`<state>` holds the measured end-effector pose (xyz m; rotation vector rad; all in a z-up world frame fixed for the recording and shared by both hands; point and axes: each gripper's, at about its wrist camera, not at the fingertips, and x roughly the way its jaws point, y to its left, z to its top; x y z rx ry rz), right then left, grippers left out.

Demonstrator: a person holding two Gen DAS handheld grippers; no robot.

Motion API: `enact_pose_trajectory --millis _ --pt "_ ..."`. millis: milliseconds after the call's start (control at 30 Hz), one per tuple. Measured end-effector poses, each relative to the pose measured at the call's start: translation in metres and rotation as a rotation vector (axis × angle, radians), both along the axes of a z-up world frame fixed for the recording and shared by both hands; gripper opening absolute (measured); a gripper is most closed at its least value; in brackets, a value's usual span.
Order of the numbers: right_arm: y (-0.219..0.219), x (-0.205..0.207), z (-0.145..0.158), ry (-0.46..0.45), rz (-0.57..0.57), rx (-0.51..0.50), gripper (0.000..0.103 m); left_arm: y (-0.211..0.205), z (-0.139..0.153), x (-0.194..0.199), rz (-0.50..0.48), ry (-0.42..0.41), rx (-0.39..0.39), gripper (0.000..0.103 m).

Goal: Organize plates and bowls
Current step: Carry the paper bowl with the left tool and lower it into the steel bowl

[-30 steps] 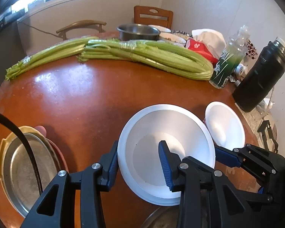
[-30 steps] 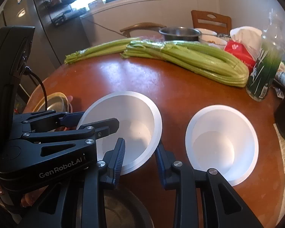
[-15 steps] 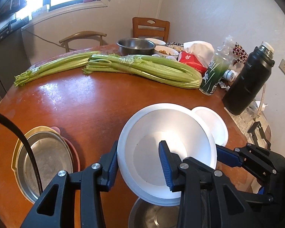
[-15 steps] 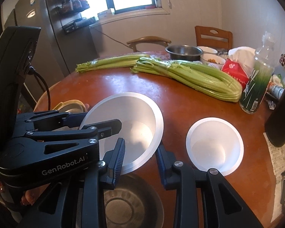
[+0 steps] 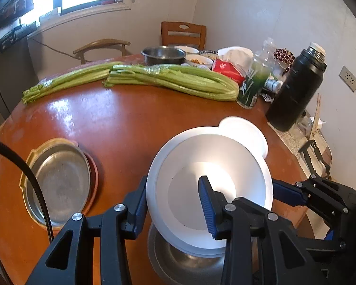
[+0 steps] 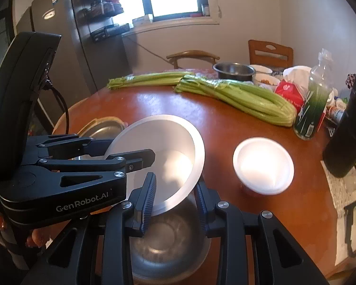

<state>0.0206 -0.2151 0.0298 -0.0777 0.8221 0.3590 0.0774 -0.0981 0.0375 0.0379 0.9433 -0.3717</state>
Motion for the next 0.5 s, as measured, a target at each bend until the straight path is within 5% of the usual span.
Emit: enact_pose_trajectory --millis 500 --pt "-0.005 -0.03 -0.036 0.089 0.014 -0.004 0.035 -0.001 -0.037 -0.028 -0.032 0.087 0.025 0.04"
